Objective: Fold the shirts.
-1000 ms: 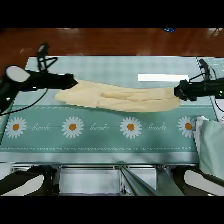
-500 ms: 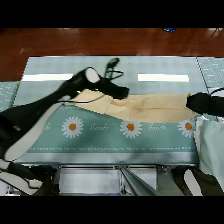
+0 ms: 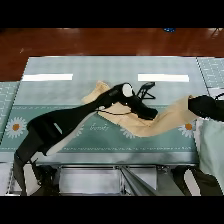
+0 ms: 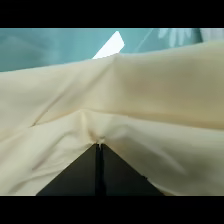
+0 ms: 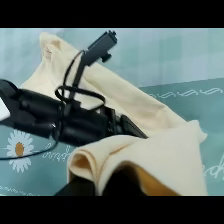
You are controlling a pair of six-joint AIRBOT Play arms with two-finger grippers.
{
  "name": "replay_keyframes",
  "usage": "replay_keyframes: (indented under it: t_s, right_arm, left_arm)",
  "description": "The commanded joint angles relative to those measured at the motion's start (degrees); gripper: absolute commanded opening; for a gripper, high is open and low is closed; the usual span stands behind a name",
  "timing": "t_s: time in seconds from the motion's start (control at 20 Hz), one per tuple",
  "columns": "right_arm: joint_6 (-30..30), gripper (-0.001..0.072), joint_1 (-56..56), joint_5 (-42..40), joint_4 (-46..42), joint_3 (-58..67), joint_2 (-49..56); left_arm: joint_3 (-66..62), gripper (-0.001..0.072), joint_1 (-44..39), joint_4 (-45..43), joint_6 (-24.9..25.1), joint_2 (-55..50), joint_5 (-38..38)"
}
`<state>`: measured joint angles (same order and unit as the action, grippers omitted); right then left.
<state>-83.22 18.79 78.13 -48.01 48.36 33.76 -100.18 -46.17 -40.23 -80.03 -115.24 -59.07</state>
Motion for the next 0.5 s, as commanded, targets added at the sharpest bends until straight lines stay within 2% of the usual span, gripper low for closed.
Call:
replay_keyframes:
  t_s: [0.0, 0.2, 0.35, 0.45]
  right_arm:
    - [0.37, 0.0020, -0.26, -0.50, 4.28, -0.02, 0.63]
    - [1.44, 0.0020, -10.91, -8.83, 10.49, 0.52, 6.97]
    - [2.45, 0.0020, -24.68, -18.97, 11.87, 5.22, 17.84]
    - [3.06, 0.0020, -32.28, -23.26, 11.93, 11.45, 27.45]
  left_arm:
    - [-2.29, 0.0023, 8.92, -3.15, -0.26, 2.93, -6.29]
    - [-1.18, 0.0023, 24.76, -12.94, -1.29, 14.03, -14.12]
    - [5.35, 0.0023, 34.75, -18.21, -1.20, 26.49, -14.47]
    - [12.39, 0.0023, 40.63, -18.60, 0.39, 35.23, -13.77]
